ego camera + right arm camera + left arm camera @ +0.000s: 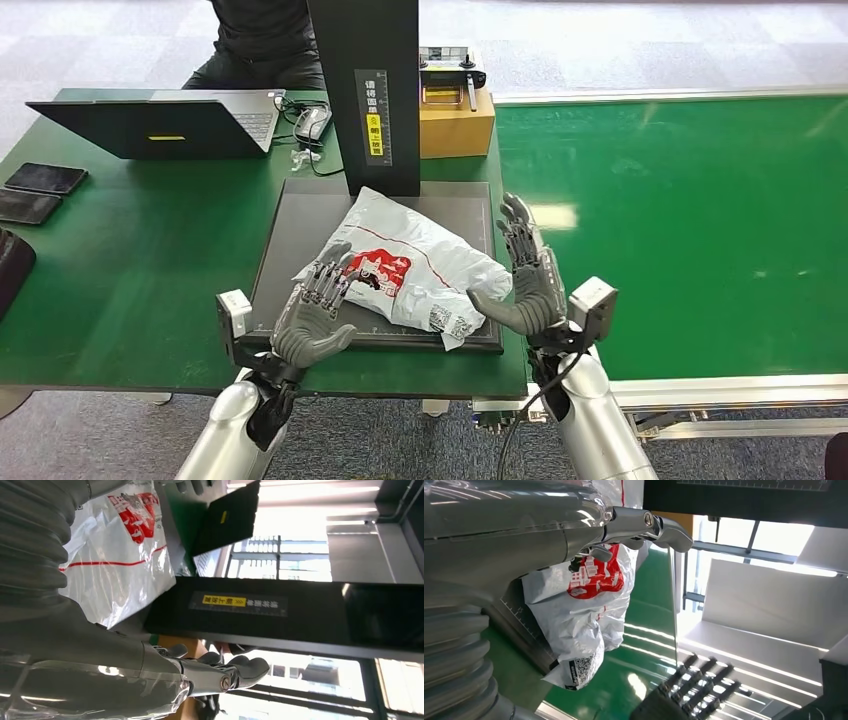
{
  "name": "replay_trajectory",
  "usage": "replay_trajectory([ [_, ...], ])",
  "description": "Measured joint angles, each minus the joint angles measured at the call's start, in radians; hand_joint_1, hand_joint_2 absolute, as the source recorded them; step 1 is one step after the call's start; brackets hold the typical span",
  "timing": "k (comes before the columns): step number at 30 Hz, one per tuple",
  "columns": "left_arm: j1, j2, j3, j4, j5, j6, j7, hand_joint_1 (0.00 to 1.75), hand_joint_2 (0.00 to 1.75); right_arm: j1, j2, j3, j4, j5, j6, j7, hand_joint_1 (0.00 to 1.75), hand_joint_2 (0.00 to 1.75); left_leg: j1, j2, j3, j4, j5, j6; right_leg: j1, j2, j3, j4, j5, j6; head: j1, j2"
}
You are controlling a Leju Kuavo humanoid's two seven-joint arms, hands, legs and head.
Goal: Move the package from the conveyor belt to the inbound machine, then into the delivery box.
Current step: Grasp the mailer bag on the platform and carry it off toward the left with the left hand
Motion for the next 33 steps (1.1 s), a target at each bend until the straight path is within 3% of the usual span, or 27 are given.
replay_trajectory([
  [3, 0.013, 0.000, 0.010, -0.013, -0.002, -0.010, 0.003, 0.00, 1.75, 0.061, 0.001, -0.042, -0.107, 0.093, -0.083, 0.029, 0.00, 1.75, 0.000, 0.000, 0.000, 0.000, 0.000, 0.000, 0.000, 0.000, 0.000, 0.000, 0.000, 0.000, 0.000, 0.000],
  [6, 0.038, -0.001, 0.025, -0.037, 0.016, -0.071, 0.008, 0.00, 1.75, 0.115, 0.004, -0.091, -0.180, 0.235, -0.199, 0.113, 0.00, 1.75, 0.000, 0.000, 0.000, 0.000, 0.000, 0.000, 0.000, 0.000, 0.000, 0.000, 0.000, 0.000, 0.000, 0.000],
  [17, 0.068, -0.025, 0.053, -0.109, -0.062, -0.037, -0.012, 0.00, 1.75, 0.230, 0.039, -0.220, -0.198, 0.280, -0.166, 0.209, 0.00, 1.75, 0.000, 0.000, 0.000, 0.000, 0.000, 0.000, 0.000, 0.000, 0.000, 0.000, 0.000, 0.000, 0.000, 0.000],
  [22, 0.064, -0.038, 0.053, -0.131, -0.181, 0.083, -0.027, 0.00, 1.75, 0.250, 0.058, -0.230, -0.187, 0.341, -0.168, 0.352, 0.00, 1.75, 0.000, 0.000, 0.000, 0.000, 0.000, 0.000, 0.000, 0.000, 0.000, 0.000, 0.000, 0.000, 0.000, 0.000],
  [27, 0.047, -0.048, 0.042, -0.148, -0.309, 0.185, -0.044, 0.00, 1.75, 0.254, 0.068, -0.238, -0.165, 0.359, -0.154, 0.361, 0.00, 1.75, 0.000, 0.000, 0.000, 0.000, 0.000, 0.000, 0.000, 0.000, 0.000, 0.000, 0.000, 0.000, 0.000, 0.000],
  [33, -0.055, -0.068, -0.045, -0.102, -0.665, 0.471, -0.027, 0.00, 1.75, 0.248, 0.075, -0.226, -0.131, 0.369, -0.133, 0.369, 0.00, 1.75, 0.000, -0.002, -0.001, 0.000, 0.000, 0.001, 0.000, -0.003, 0.000, 0.000, 0.000, 0.000, 0.000, 0.000],
])
